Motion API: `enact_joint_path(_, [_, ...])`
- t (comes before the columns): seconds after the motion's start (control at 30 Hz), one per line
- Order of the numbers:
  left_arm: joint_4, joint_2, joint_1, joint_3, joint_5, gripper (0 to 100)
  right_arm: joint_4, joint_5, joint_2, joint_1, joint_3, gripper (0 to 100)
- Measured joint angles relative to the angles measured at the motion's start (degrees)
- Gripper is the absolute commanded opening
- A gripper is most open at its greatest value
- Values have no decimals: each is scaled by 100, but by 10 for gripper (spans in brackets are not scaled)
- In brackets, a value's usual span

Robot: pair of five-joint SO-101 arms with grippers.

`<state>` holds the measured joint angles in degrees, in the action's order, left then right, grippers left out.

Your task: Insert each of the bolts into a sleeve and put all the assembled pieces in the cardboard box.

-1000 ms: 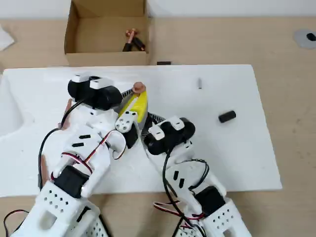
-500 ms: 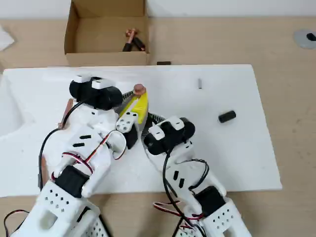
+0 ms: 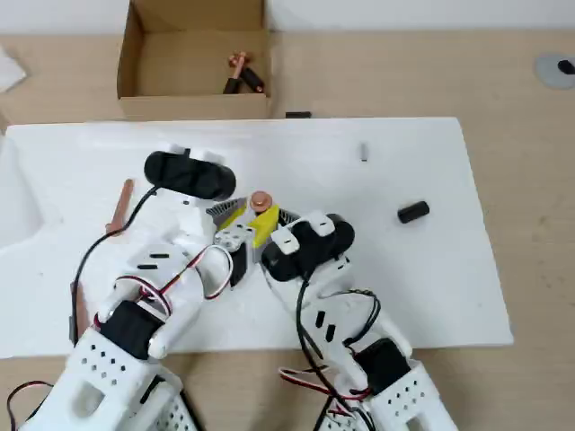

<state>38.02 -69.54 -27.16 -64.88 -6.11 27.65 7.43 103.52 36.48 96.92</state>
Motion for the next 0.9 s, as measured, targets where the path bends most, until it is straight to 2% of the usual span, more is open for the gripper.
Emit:
enact_joint_path(0.23, [255, -9, 9, 413, -18, 171, 0, 9, 0, 0, 0, 9])
enact_joint_path(0.43, [1407, -9, 9, 1187, -18, 195, 9, 0, 0, 0, 0, 9])
enact_joint_path(0.53, [1987, -9, 79, 1635, -18, 119, 229, 62, 0, 0, 0, 9])
enact_joint_path(0.7, [2092, -18, 941, 2048, 264, 0, 352, 343, 0, -343, 0, 9])
enact_joint_path(0.8, [2092, -18, 1538, 2048, 580, 2, -9, 273, 0, -738, 0, 9])
enact_joint_path(0.9, [2092, -18, 2101, 1908, 642, 2, -615, -185, 0, -862, 0, 9])
